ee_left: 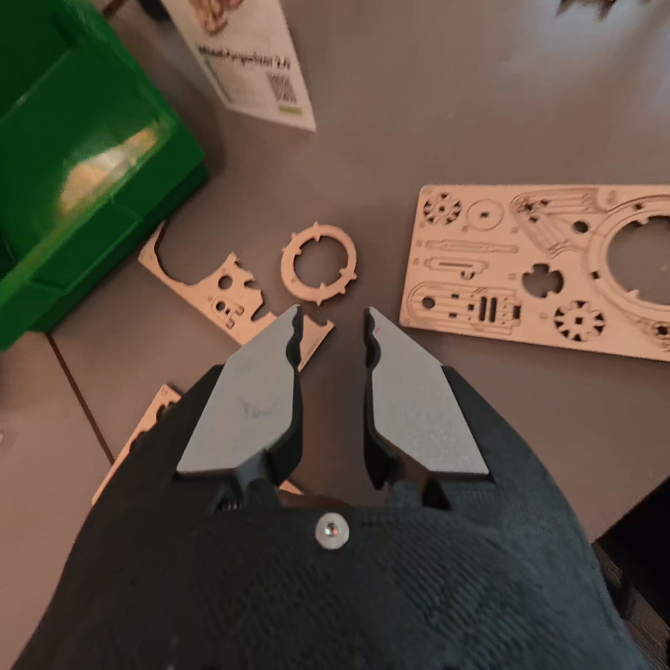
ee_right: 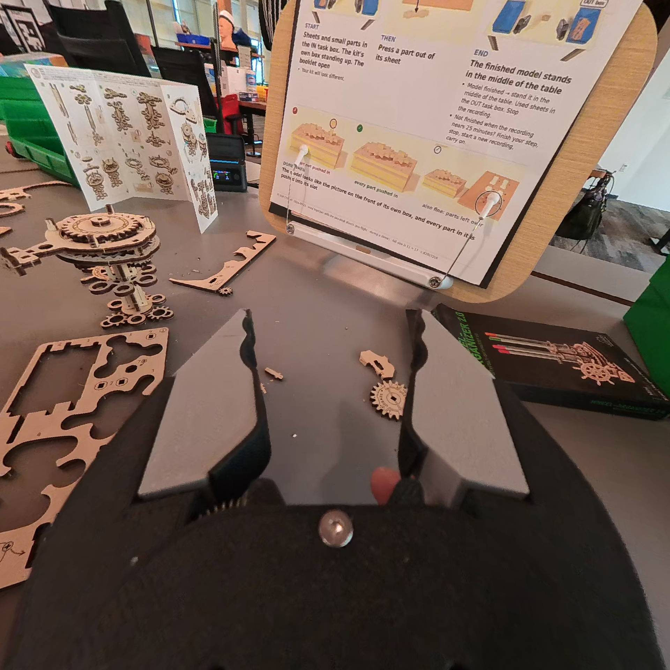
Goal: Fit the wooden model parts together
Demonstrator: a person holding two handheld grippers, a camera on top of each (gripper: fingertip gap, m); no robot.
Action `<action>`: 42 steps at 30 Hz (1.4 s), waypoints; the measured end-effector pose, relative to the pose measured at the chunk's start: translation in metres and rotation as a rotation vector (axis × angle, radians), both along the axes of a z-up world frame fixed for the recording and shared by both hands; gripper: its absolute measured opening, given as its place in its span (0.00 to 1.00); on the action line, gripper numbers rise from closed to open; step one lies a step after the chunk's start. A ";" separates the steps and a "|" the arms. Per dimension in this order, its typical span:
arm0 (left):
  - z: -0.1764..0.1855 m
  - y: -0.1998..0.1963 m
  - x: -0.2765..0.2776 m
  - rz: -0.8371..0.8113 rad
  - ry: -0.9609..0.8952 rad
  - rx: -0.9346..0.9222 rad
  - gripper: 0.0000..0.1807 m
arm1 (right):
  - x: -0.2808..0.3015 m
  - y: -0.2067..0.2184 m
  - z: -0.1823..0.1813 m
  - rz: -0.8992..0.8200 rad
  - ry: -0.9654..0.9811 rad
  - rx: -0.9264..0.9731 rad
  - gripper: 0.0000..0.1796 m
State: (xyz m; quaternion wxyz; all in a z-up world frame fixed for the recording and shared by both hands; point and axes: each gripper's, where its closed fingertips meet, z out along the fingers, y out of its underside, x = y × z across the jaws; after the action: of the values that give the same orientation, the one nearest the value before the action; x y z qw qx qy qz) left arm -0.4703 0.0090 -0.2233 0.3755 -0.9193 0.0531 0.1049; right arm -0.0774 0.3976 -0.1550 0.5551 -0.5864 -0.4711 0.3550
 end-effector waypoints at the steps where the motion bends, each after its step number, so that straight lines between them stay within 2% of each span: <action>1: 0.005 0.007 0.003 -0.020 0.004 0.023 0.17 | 0.000 0.001 0.000 -0.004 -0.002 0.001 0.47; 10: 0.051 0.082 0.017 -0.175 0.018 0.233 0.16 | 0.000 0.003 -0.002 -0.016 -0.013 -0.002 0.47; 19: 0.065 0.128 0.021 -0.251 0.020 0.355 0.13 | 0.000 0.006 -0.003 -0.030 -0.023 0.004 0.48; 22: 0.055 0.132 0.026 -0.261 -0.047 0.350 0.14 | -0.001 0.006 -0.004 -0.025 -0.036 0.011 0.48; 25: 0.046 0.130 0.020 -0.250 -0.017 0.341 0.15 | -0.003 0.005 -0.006 -0.018 -0.045 0.017 0.48; 29: 0.045 0.129 0.018 -0.227 -0.073 0.349 0.15 | -0.003 0.004 -0.005 -0.017 -0.047 0.031 0.48; 34: 0.035 0.128 0.010 -0.195 0.006 0.317 0.14 | -0.004 0.003 -0.007 -0.016 -0.062 0.037 0.48; 42: 0.031 0.125 0.011 -0.187 -0.021 0.304 0.15 | -0.004 0.006 -0.007 -0.031 -0.068 0.040 0.48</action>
State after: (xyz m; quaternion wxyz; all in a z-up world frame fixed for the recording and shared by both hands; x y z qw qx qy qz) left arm -0.4595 0.1344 -0.1927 0.5188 -0.8441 0.1179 0.0665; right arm -0.0816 0.4032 -0.1625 0.5556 -0.5942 -0.4878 0.3168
